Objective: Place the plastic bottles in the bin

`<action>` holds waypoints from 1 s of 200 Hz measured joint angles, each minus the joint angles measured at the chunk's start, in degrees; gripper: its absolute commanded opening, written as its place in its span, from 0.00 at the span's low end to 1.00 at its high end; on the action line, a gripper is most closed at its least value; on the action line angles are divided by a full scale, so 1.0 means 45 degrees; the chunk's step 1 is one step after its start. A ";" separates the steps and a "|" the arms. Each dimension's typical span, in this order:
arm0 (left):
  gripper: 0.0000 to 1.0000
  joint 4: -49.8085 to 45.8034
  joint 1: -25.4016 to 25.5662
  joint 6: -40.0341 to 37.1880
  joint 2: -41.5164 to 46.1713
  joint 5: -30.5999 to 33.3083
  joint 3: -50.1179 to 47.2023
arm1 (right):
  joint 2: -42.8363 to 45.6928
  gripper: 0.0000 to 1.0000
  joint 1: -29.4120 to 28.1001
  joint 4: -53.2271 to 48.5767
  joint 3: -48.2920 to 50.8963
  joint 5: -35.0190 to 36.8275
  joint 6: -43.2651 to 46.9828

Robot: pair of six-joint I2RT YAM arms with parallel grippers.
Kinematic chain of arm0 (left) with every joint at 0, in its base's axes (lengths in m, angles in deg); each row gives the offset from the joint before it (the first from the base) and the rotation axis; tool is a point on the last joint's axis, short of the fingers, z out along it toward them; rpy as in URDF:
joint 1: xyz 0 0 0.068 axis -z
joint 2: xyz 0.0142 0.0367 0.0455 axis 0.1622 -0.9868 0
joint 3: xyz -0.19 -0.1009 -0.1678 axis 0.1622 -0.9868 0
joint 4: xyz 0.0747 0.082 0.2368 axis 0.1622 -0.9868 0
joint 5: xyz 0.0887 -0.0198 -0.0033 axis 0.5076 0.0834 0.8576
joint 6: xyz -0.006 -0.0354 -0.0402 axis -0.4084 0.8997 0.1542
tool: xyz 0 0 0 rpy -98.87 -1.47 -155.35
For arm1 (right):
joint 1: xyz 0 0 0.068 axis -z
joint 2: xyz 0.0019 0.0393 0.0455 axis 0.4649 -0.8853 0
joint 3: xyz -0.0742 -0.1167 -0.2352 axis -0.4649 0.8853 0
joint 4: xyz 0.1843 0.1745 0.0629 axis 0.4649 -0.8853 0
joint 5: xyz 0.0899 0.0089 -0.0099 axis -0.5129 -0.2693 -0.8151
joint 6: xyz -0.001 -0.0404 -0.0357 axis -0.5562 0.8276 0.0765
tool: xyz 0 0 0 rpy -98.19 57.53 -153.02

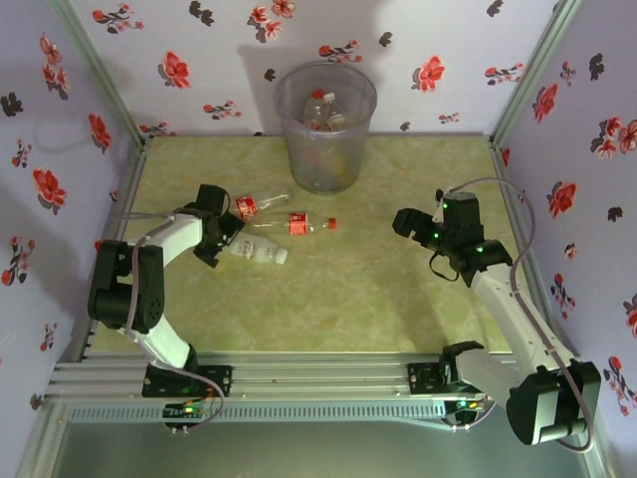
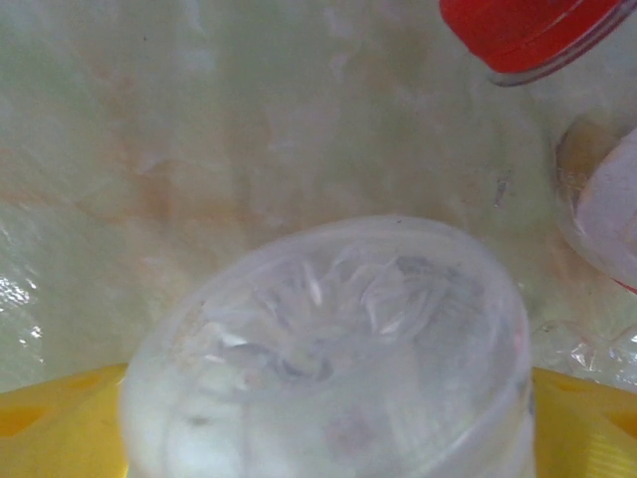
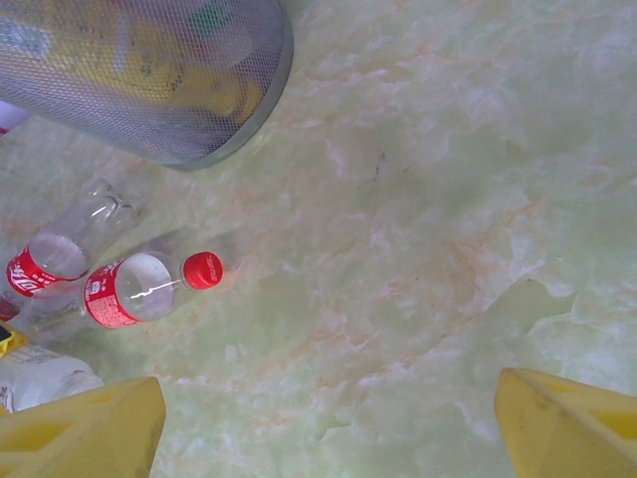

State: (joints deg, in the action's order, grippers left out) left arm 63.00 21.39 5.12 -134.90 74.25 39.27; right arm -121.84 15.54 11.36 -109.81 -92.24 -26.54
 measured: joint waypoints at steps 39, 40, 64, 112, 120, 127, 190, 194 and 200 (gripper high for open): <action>0.75 0.0185 0.0000 0.0126 -0.0083 0.0000 0.0000 | -0.0053 0.87 0.0000 0.0000 0.0000 0.0063 0.0126; 0.75 0.0185 0.0000 0.0126 -0.0083 0.0000 0.0000 | -0.0053 0.87 0.0000 0.0000 0.0000 0.0068 0.0126; 0.69 0.0228 0.0000 0.0107 -0.0087 0.0005 0.0000 | -0.0117 0.87 0.0000 0.0005 0.0000 0.0102 0.0126; 0.58 0.0136 -0.0010 -0.0010 0.0282 0.0063 0.0024 | -0.0185 0.87 0.0000 0.0005 0.0005 0.0107 0.0121; 0.56 0.0078 -0.0029 -0.0024 0.0495 0.0068 0.0063 | -0.0185 0.87 0.0000 0.0005 0.0000 0.0102 0.0121; 0.55 -0.0010 -0.0049 -0.0063 0.0709 0.0073 0.0151 | -0.0185 0.87 0.0000 0.0000 0.0000 0.0102 0.0121; 0.49 -0.0194 -0.0053 -0.0466 0.2118 0.0194 0.2691 | -0.0185 0.87 0.0000 0.0000 0.0000 0.0097 0.0112; 0.48 -0.0083 -0.0049 -0.0466 0.2157 0.0189 0.2924 | -0.0185 0.87 0.0000 0.0000 0.0000 0.0097 0.0112; 0.45 0.0117 -0.0049 -0.0471 0.2205 0.0165 0.3201 | -0.0185 0.87 0.0000 0.0000 0.0000 0.0097 0.0107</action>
State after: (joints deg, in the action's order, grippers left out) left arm 63.52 21.17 3.00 -124.98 74.99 53.67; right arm -122.67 15.54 11.36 -109.81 -91.80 -26.05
